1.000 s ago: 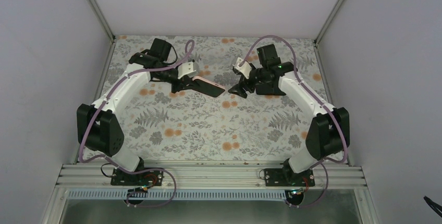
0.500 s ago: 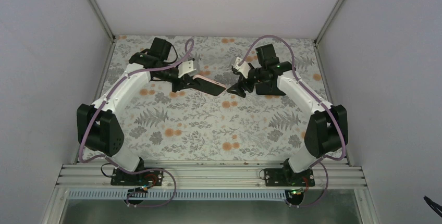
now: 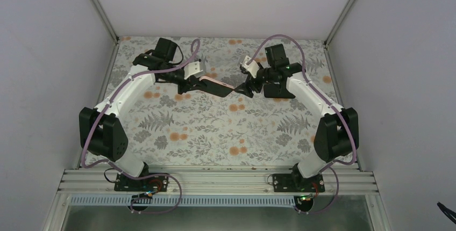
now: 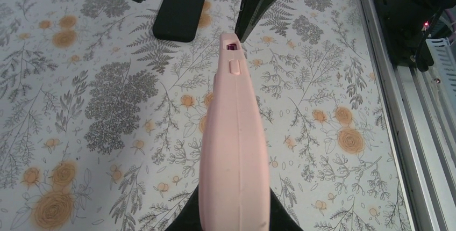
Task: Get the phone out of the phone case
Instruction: Remove the phone case from the phone.
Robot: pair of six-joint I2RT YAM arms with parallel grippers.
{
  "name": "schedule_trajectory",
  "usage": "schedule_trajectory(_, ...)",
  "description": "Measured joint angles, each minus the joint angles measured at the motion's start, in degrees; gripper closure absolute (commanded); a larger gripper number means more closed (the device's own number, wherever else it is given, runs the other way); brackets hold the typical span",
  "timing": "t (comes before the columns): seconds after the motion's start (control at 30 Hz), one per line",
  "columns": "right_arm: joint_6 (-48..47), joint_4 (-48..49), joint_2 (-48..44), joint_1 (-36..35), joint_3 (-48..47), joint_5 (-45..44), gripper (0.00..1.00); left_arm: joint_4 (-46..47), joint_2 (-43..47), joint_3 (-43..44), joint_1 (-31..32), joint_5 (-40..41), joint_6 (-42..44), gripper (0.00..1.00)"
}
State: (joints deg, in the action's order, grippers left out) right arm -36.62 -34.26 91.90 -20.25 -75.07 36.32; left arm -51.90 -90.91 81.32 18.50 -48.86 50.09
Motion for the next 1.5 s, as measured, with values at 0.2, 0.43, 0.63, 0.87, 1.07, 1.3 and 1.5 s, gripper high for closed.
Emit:
schedule_trajectory(0.2,0.7,0.4,0.1,0.2,-0.1,-0.4,0.04,0.2,0.0,0.2,0.1,0.4,0.0,0.98)
schedule_trajectory(0.43,1.0,0.3,1.4,0.2,-1.0,-1.3,0.04,0.4,0.0,0.4,0.5,1.6,-0.2,0.98)
schedule_trajectory(0.63,1.6,0.5,2.0,0.2,-1.5,-2.9,0.04,-0.5,0.0,0.6,1.0,2.3,0.1,0.98)
schedule_trajectory(0.87,1.8,-0.6,4.6,0.1,-4.5,-3.8,0.03,-4.2,0.0,2.6,2.3,4.5,2.1,0.98)
schedule_trajectory(1.07,2.3,-2.0,7.4,0.0,-8.0,-4.0,0.02,-4.6,0.1,3.1,2.3,5.7,3.3,0.98)
schedule_trajectory(1.3,4.1,3.3,9.5,2.2,-12.0,-13.9,0.00,-14.1,1.2,3.2,5.9,-1.9,6.3,0.98)
schedule_trajectory(1.5,4.1,3.2,10.5,7.0,-16.9,-13.0,0.00,-15.9,2.0,3.2,5.7,-3.3,6.7,0.98)
